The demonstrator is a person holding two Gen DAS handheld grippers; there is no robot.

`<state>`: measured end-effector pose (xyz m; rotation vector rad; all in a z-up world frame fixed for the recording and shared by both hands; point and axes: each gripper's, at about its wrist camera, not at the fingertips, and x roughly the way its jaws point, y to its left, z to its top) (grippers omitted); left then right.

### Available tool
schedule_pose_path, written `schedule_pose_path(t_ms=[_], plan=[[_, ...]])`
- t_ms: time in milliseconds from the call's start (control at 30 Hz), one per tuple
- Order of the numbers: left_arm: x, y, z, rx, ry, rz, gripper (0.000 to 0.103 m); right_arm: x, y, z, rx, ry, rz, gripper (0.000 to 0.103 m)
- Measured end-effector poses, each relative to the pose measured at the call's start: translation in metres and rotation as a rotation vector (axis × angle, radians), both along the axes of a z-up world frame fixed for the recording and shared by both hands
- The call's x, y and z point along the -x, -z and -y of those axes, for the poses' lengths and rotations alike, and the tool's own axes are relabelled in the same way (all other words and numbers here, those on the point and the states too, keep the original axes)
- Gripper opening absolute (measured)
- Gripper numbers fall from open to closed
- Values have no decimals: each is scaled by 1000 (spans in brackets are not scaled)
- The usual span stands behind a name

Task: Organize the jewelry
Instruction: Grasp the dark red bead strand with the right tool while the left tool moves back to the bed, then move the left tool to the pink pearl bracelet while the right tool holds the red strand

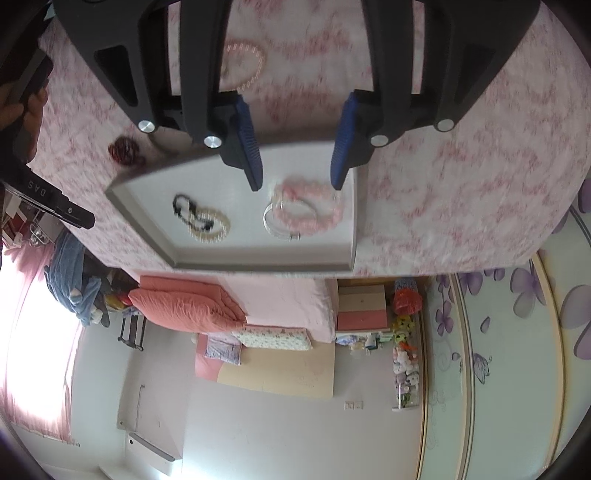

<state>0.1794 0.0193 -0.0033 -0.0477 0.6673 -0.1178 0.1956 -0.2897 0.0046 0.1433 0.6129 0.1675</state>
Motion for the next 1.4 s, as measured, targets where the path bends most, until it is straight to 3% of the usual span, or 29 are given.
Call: schedule_pose_path(t_ms=[167,300,467,600,867,933,1000,1100,1233,1400], plan=[[14,18,-9,-6,1,-41,48,3,31,4,18,-29,-118,34],[20,28,-15,0,2,-71,55,7,50,2,43,-71,-180,57],[23,32,-13,5,20,-78,65,8,60,-12,106,-105,-208,65],[26,34,-8,-3,44,-79,70,1,68,-18,149,-106,-232,67],[24,41,-4,-12,59,-102,70,-12,73,-25,201,-108,-249,67],[23,43,-5,-11,57,-108,70,-13,73,-26,202,-116,-247,62],[22,44,-5,-10,57,-113,70,-14,71,-28,202,-121,-240,42],[23,46,-4,-15,65,-121,69,-13,70,-29,198,-126,-233,22],[24,51,5,-30,99,-141,54,-11,70,-32,209,-125,-230,15],[27,60,18,-48,149,-177,49,-10,69,-36,230,-123,-226,15]])
